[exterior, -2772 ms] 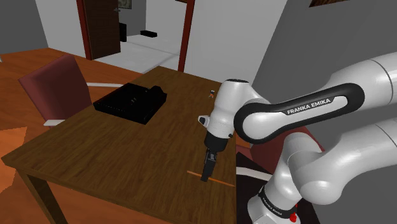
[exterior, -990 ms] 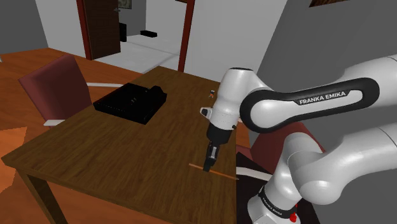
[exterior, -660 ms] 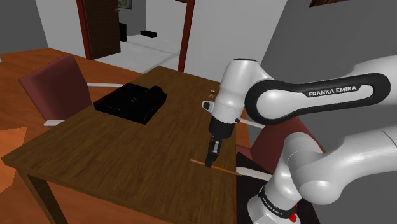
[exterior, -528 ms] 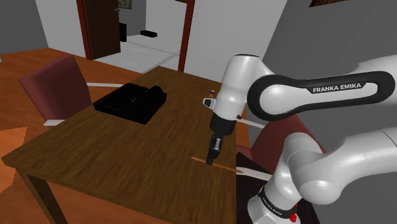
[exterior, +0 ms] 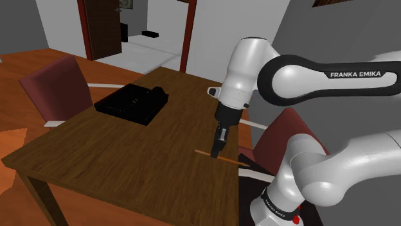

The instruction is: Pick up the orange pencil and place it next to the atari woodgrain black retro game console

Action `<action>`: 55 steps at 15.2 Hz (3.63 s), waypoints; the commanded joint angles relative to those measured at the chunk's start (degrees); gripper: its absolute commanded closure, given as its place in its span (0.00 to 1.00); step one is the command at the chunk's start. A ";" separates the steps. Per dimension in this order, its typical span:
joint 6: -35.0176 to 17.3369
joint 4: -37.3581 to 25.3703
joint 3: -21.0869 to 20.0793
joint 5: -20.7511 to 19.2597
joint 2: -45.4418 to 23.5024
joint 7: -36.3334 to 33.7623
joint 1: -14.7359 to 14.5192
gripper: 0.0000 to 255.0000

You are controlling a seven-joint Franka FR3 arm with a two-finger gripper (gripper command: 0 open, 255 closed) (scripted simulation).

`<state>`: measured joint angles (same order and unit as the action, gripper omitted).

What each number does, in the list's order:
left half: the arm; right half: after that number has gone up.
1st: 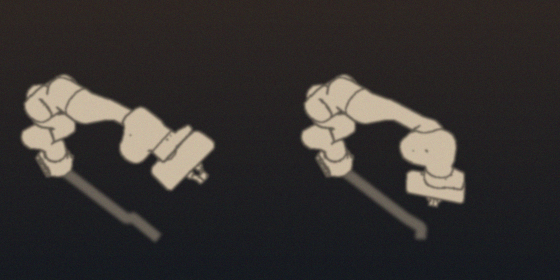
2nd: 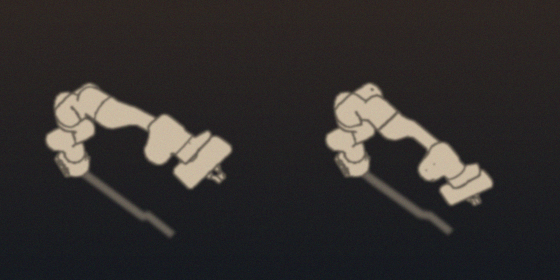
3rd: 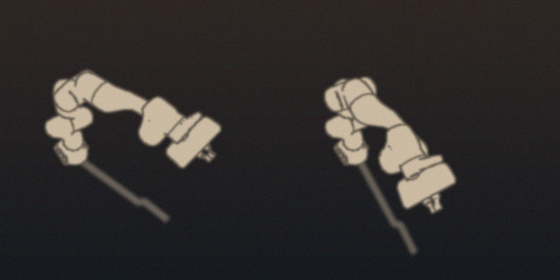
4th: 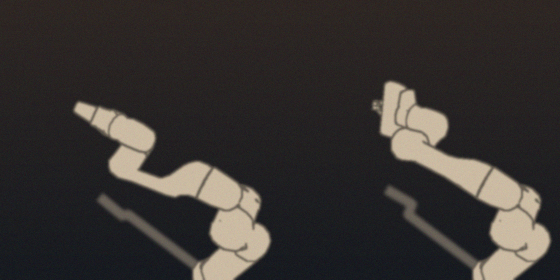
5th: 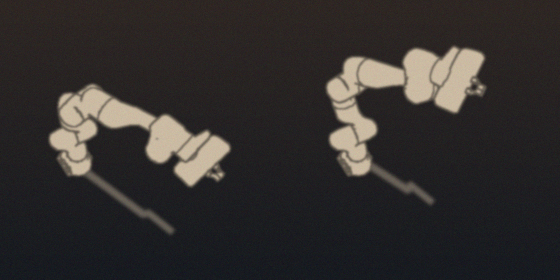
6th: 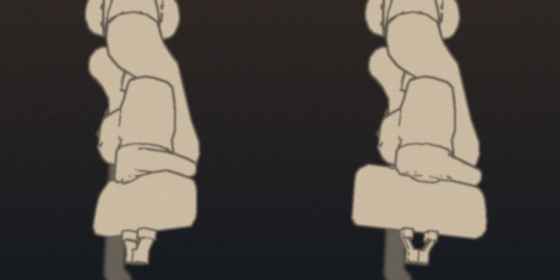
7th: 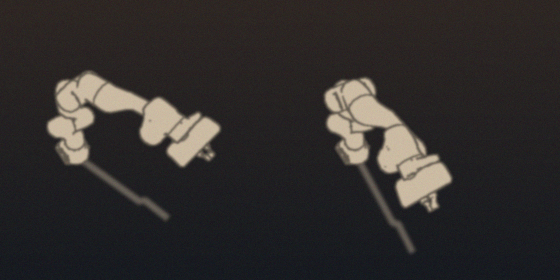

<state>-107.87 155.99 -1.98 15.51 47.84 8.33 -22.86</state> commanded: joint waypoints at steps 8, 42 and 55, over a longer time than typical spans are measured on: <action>7.05 -6.62 0.48 -0.84 0.54 -1.49 0.21 1.00; -0.02 -36.84 22.55 -5.04 -42.83 28.15 7.45 1.00; -9.38 -30.73 22.74 -2.80 -46.68 31.16 7.39 1.00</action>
<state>-116.41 124.76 20.78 12.46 1.51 39.24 -15.44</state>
